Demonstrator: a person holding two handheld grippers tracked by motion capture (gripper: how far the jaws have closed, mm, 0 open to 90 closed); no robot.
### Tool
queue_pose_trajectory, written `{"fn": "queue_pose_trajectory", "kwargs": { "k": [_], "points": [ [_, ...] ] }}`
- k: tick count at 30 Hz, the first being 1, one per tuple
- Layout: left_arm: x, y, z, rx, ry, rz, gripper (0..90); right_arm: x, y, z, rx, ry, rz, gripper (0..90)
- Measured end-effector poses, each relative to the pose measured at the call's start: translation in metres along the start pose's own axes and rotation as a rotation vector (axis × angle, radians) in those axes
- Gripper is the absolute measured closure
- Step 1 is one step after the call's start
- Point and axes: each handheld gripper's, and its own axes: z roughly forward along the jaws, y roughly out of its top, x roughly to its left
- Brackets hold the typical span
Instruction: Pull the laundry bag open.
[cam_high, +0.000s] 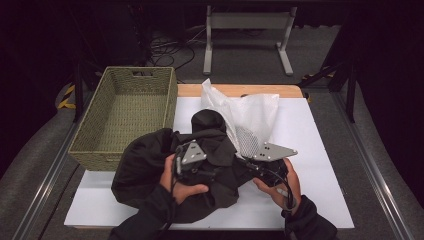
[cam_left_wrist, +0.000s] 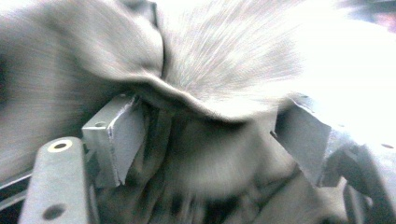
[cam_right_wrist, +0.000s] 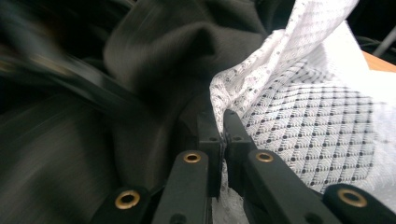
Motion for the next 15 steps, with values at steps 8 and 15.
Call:
{"fn": "queue_pose_trajectory", "kwargs": {
  "k": [8, 15],
  "points": [
    [0.012, 0.012, -0.027, -0.078, 0.051, 0.047, 18.1, 0.0, 0.002, -0.007, -0.017, -0.01, -0.003, 89.1],
    [0.045, 0.047, 0.023, 0.028, 0.068, 0.04, 22.6, 0.0, 0.01, -0.007, -0.064, 0.002, 0.006, 89.1]
  ]
}}
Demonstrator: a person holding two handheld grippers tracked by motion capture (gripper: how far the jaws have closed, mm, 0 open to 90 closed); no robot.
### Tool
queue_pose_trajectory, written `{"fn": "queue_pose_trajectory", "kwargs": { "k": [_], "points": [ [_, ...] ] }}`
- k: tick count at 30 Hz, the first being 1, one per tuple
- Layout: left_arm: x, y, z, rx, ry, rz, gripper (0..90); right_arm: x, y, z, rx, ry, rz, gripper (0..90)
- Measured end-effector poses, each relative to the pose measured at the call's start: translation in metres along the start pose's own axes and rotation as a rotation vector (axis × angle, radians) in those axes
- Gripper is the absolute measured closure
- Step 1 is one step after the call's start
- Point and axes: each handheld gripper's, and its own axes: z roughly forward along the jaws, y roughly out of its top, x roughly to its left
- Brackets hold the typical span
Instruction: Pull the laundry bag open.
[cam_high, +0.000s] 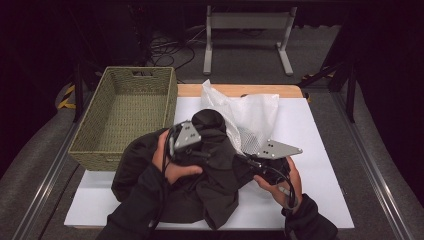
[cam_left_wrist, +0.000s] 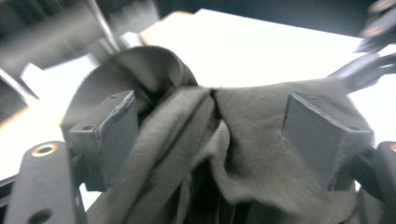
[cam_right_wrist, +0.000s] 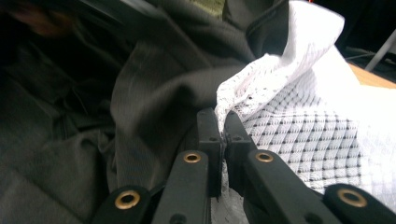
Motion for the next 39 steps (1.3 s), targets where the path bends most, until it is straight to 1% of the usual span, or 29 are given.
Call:
{"fn": "queue_pose_trajectory", "kwargs": {
  "k": [1, 2, 4, 5, 6, 8, 9, 11, 12, 13, 14, 15, 16, 17, 19, 20, 24, 25, 27, 29, 30, 31, 32, 33, 34, 35, 36, 37, 39],
  "points": [
    [0.005, -0.003, 0.014, 0.074, -0.028, -0.022, 34.0, -0.001, 0.002, 0.0, -0.01, 0.002, 0.001, 89.1],
    [0.006, -0.005, 0.019, 0.097, -0.039, -0.015, 38.9, -0.002, 0.004, 0.001, -0.024, -0.001, 0.007, 89.1],
    [0.009, -0.012, 0.026, 0.11, -0.122, -0.009, 65.1, -0.005, 0.006, 0.001, -0.043, 0.002, 0.023, 89.1],
    [0.009, -0.016, 0.027, 0.11, -0.134, -0.014, 76.2, -0.006, 0.007, 0.001, -0.054, -0.001, 0.027, 89.1],
    [0.009, -0.02, 0.027, 0.107, -0.145, -0.016, 83.7, -0.007, 0.009, 0.0, -0.068, -0.006, 0.033, 89.1],
    [0.009, -0.026, 0.028, 0.103, -0.175, -0.022, 86.8, -0.008, 0.013, -0.002, -0.097, -0.006, 0.043, 89.1],
    [0.006, -0.028, 0.029, 0.105, -0.177, -0.013, 87.0, -0.008, 0.016, -0.003, -0.106, -0.013, 0.046, 89.1],
    [-0.006, -0.034, 0.033, 0.129, -0.196, 0.029, 87.2, -0.008, 0.019, -0.004, -0.12, -0.014, 0.043, 89.1],
    [-0.006, -0.034, 0.033, 0.129, -0.196, 0.029, 87.3, -0.007, 0.022, -0.006, -0.128, -0.019, 0.043, 89.1],
    [-0.016, -0.04, 0.038, 0.142, -0.202, 0.063, 87.3, -0.007, 0.025, -0.007, -0.14, -0.019, 0.04, 89.2],
    [-0.019, -0.045, 0.043, 0.142, -0.181, 0.054, 87.3, -0.006, 0.027, -0.008, -0.15, -0.011, 0.045, 89.1],
    [-0.019, -0.045, 0.043, 0.142, -0.181, 0.054, 87.2, -0.005, 0.029, -0.01, -0.159, -0.002, 0.048, 89.2],
    [-0.021, -0.049, 0.052, 0.136, -0.13, 0.043, 87.3, -0.004, 0.03, -0.011, -0.162, 0.008, 0.049, 89.2],
    [-0.021, -0.049, 0.052, 0.136, -0.13, 0.043, 87.3, -0.004, 0.03, -0.011, -0.162, 0.008, 0.049, 89.2],
    [-0.021, -0.052, 0.06, 0.128, -0.072, 0.026, 87.3, 0.001, 0.03, -0.01, -0.157, 0.042, 0.052, 89.1],
    [-0.02, -0.053, 0.061, 0.114, -0.016, 0.027, 87.3, 0.004, 0.027, -0.008, -0.142, 0.058, 0.046, 89.1],
    [-0.005, -0.057, 0.061, 0.055, 0.093, -0.101, 87.3, 0.012, 0.012, -0.001, -0.073, 0.084, 0.034, 89.1],
    [0.001, -0.058, 0.06, 0.039, 0.094, -0.138, 87.3, 0.014, 0.007, 0.002, -0.05, 0.091, 0.035, 89.1],
    [0.005, -0.061, 0.057, 0.016, 0.106, -0.17, 87.0, 0.018, -0.005, 0.007, 0.003, 0.094, 0.015, 89.0],
    [0.004, -0.06, 0.051, -0.015, 0.044, -0.159, 84.8, 0.019, -0.016, 0.012, 0.052, 0.084, -0.008, 89.0],
    [0.002, -0.058, 0.044, -0.042, -0.002, -0.132, 81.9, 0.019, -0.02, 0.013, 0.064, 0.086, -0.009, 89.0],
    [-0.001, -0.056, 0.038, -0.051, -0.058, -0.105, 68.4, 0.018, -0.023, 0.013, 0.075, 0.086, -0.007, 89.0],
    [-0.004, -0.053, 0.031, -0.044, -0.097, -0.08, 56.6, 0.017, -0.026, 0.013, 0.083, 0.082, -0.007, 89.0],
    [-0.004, -0.053, 0.031, -0.044, -0.097, -0.08, 46.9, 0.016, -0.028, 0.012, 0.087, 0.077, -0.01, 89.1],
    [-0.008, -0.051, 0.023, -0.024, -0.149, -0.051, 46.9, 0.016, -0.028, 0.012, 0.087, 0.077, -0.01, 89.1],
    [-0.015, -0.051, 0.016, 0.005, -0.209, -0.018, 38.4, 0.015, -0.03, 0.011, 0.087, 0.066, -0.013, 89.0],
    [-0.022, -0.053, 0.012, 0.022, -0.21, 0.009, 28.6, 0.014, -0.031, 0.01, 0.086, 0.065, -0.01, 89.0],
    [-0.029, -0.057, 0.012, 0.057, -0.207, 0.032, 23.1, 0.013, -0.031, 0.01, 0.086, 0.064, -0.01, 89.0],
    [-0.046, -0.068, 0.021, 0.161, -0.215, 0.091, 13.6, 0.014, -0.031, 0.01, 0.086, 0.059, -0.013, 89.0]
  ]
}}
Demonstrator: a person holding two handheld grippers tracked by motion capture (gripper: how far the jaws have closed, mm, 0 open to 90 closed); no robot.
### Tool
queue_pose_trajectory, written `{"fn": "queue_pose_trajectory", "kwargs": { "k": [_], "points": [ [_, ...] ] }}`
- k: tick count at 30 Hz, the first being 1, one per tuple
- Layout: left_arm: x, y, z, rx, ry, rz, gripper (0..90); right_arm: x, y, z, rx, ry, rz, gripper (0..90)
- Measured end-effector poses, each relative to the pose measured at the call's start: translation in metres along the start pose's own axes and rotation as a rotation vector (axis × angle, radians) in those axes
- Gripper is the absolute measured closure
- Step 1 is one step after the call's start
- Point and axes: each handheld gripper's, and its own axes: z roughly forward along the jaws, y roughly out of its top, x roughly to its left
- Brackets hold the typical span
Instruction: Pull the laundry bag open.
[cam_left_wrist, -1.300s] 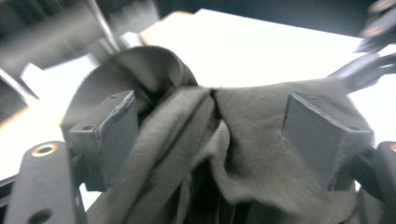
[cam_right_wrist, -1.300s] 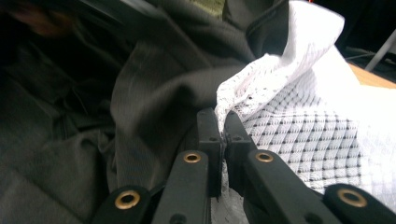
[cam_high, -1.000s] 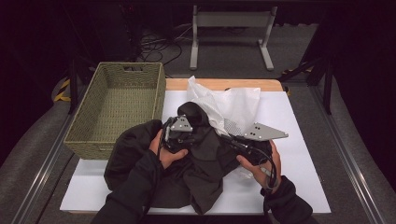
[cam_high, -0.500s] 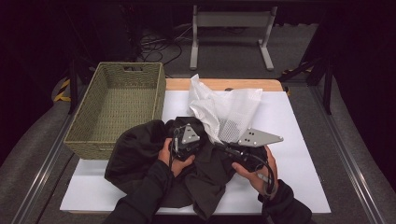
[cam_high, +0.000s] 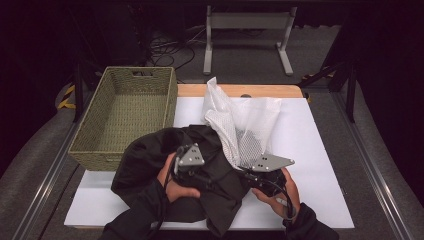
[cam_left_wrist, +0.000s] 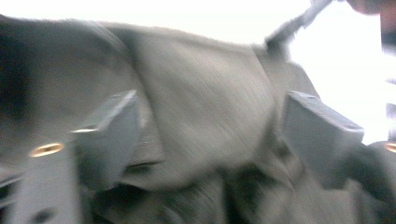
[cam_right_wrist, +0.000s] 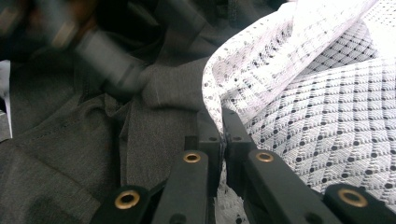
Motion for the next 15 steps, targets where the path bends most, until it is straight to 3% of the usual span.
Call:
{"fn": "queue_pose_trajectory", "kwargs": {
  "k": [2, 3, 4, 5, 7, 8, 9, 10, 11, 13, 15],
  "points": [
    [-0.011, -0.004, 0.016, 0.067, 0.054, 0.065, 9.9, 0.001, 0.0, 0.0, 0.0, 0.0, -0.001, 89.0],
    [-0.011, -0.004, 0.021, 0.081, 0.075, 0.069, 9.1, 0.002, -0.001, 0.001, 0.002, 0.001, -0.002, 89.0],
    [-0.009, -0.002, 0.028, 0.089, 0.091, 0.041, 9.2, 0.002, -0.001, 0.002, 0.006, 0.002, -0.002, 89.0],
    [-0.007, 0.001, 0.033, 0.098, 0.118, 0.038, 11.1, 0.003, -0.002, 0.003, 0.009, 0.007, -0.004, 89.0],
    [-0.006, 0.005, 0.04, 0.116, 0.151, 0.056, 16.7, 0.003, -0.003, 0.005, 0.012, 0.017, 0.001, 89.0],
    [-0.006, 0.005, 0.04, 0.116, 0.151, 0.056, 22.5, 0.003, -0.003, 0.005, 0.012, 0.017, 0.001, 89.0],
    [-0.006, 0.007, 0.043, 0.122, 0.172, 0.048, 22.5, 0.003, -0.003, 0.006, 0.015, 0.02, 0.0, 89.0],
    [-0.005, 0.009, 0.045, 0.129, 0.229, 0.06, 33.0, 0.002, -0.003, 0.006, 0.016, 0.024, -0.002, 89.0],
    [-0.003, 0.011, 0.045, 0.116, 0.24, 0.059, 48.3, 0.002, -0.003, 0.007, 0.017, 0.035, 0.001, 89.0],
    [0.005, 0.013, 0.045, 0.091, 0.22, 0.005, 59.5, 0.002, -0.003, 0.009, 0.023, 0.036, -0.004, 89.0],
    [0.008, 0.015, 0.045, 0.072, 0.22, -0.017, 66.2, 0.003, -0.001, 0.009, 0.013, 0.038, -0.008, 88.9]
  ]
}}
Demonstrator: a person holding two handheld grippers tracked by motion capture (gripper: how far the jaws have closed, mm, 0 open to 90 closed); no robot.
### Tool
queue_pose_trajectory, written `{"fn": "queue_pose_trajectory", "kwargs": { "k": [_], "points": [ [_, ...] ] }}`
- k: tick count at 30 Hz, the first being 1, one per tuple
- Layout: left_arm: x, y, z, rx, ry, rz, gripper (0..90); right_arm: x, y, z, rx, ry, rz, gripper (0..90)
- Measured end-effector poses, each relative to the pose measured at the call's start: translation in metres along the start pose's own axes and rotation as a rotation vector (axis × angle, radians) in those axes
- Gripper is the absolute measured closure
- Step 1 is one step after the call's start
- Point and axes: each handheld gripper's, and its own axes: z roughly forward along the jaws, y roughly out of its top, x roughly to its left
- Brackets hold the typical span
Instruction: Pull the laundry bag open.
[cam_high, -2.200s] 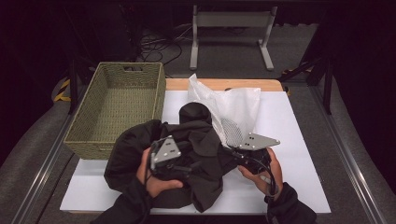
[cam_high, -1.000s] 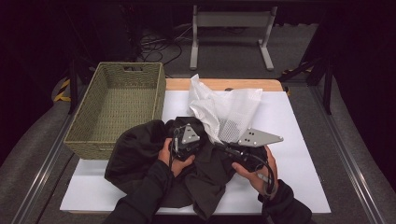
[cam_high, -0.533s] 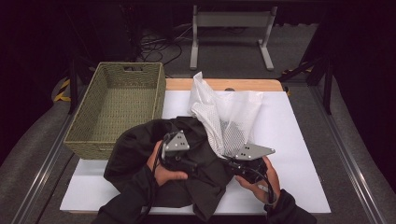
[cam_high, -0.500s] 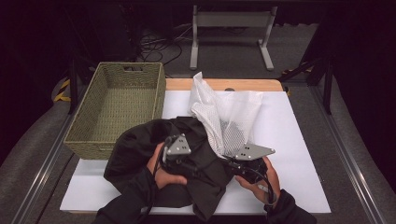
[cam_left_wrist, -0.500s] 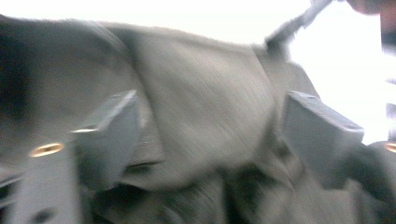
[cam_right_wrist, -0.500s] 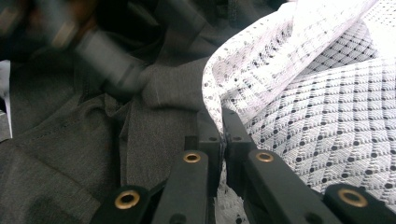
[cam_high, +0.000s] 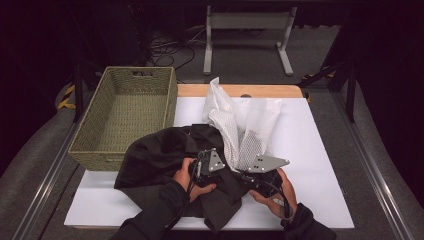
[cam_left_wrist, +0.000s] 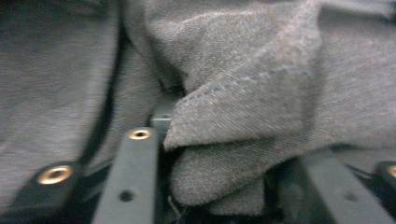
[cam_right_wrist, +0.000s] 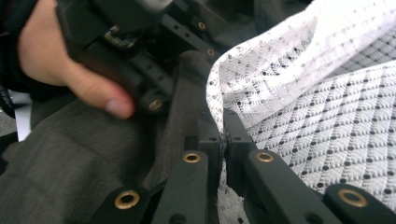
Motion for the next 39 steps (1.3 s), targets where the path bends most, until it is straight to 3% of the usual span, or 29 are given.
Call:
{"fn": "queue_pose_trajectory", "kwargs": {
  "k": [2, 5, 7, 8, 9, 12, 13, 15, 16, 18, 21, 22, 24, 25, 28, 29, 31, 33, 35, 36, 39],
  "points": [
    [0.0, 0.003, -0.002, -0.021, 0.03, -0.012, 69.5, 0.0, 0.004, 0.001, -0.007, -0.006, -0.004, 88.9],
    [0.003, 0.005, -0.014, -0.113, 0.013, -0.096, 70.3, 0.002, 0.011, 0.0, -0.038, -0.009, -0.01, 89.0],
    [0.002, 0.007, -0.019, -0.134, 0.017, -0.104, 70.5, 0.004, 0.018, -0.003, -0.068, -0.008, -0.017, 89.0],
    [0.003, 0.009, -0.028, -0.17, 0.002, -0.123, 70.5, 0.009, 0.032, -0.01, -0.114, -0.01, -0.036, 89.0],
    [0.004, 0.012, -0.035, -0.202, -0.009, -0.151, 70.5, 0.009, 0.032, -0.01, -0.114, -0.01, -0.036, 89.0],
    [0.003, 0.021, -0.049, -0.276, -0.013, -0.179, 70.3, 0.016, 0.048, -0.02, -0.172, -0.009, -0.055, 89.1],
    [0.003, 0.024, -0.049, -0.288, -0.006, -0.181, 70.2, 0.018, 0.052, -0.023, -0.184, -0.004, -0.056, 89.2],
    [0.009, 0.029, -0.042, -0.3, -0.018, -0.236, 70.1, 0.021, 0.056, -0.03, -0.199, 0.009, -0.042, 89.3],
    [0.013, 0.031, -0.035, -0.3, 0.007, -0.255, 70.0, 0.021, 0.056, -0.031, -0.193, 0.004, -0.038, 89.3],
    [0.021, 0.03, -0.022, -0.319, 0.017, -0.327, 69.6, 0.021, 0.052, -0.032, -0.182, 0.011, -0.025, 89.3],
    [0.035, 0.02, -0.006, -0.36, -0.003, -0.452, 68.9, 0.02, 0.039, -0.025, -0.123, -0.001, -0.014, 89.3],
    [0.04, 0.016, -0.001, -0.353, -0.015, -0.48, 68.3, 0.016, 0.032, -0.021, -0.107, -0.017, -0.004, 89.3],
    [0.042, 0.013, 0.002, -0.34, -0.004, -0.498, 67.5, 0.011, 0.025, -0.018, -0.094, -0.033, -0.002, 89.2],
    [0.043, 0.012, 0.005, -0.324, -0.006, -0.496, 64.8, 0.007, 0.02, -0.016, -0.083, -0.051, -0.001, 89.2],
    [0.04, 0.01, 0.005, -0.277, -0.025, -0.39, 51.2, -0.004, 0.008, -0.012, -0.06, -0.083, 0.016, 89.3],
    [0.04, 0.009, 0.001, -0.271, -0.061, -0.346, 45.8, -0.008, 0.005, -0.012, -0.057, -0.091, 0.018, 89.3],
    [0.039, 0.007, -0.012, -0.274, -0.078, -0.284, 34.1, -0.013, 0.0, -0.014, -0.054, -0.102, 0.028, 89.3],
    [0.035, 0.003, -0.034, -0.25, -0.137, -0.216, 27.2, -0.016, -0.002, -0.017, -0.062, -0.109, 0.037, 89.2],
    [0.023, -0.001, -0.05, -0.212, -0.112, -0.107, 20.2, -0.017, -0.002, -0.02, -0.062, -0.106, 0.041, 89.2],
    [0.017, -0.005, -0.054, -0.174, -0.124, -0.047, 17.2, -0.016, -0.001, -0.02, -0.061, -0.102, 0.034, 89.1],
    [0.002, -0.018, -0.047, -0.085, -0.117, 0.019, 13.0, -0.017, -0.001, -0.019, -0.042, -0.09, 0.03, 88.7]
  ]
}}
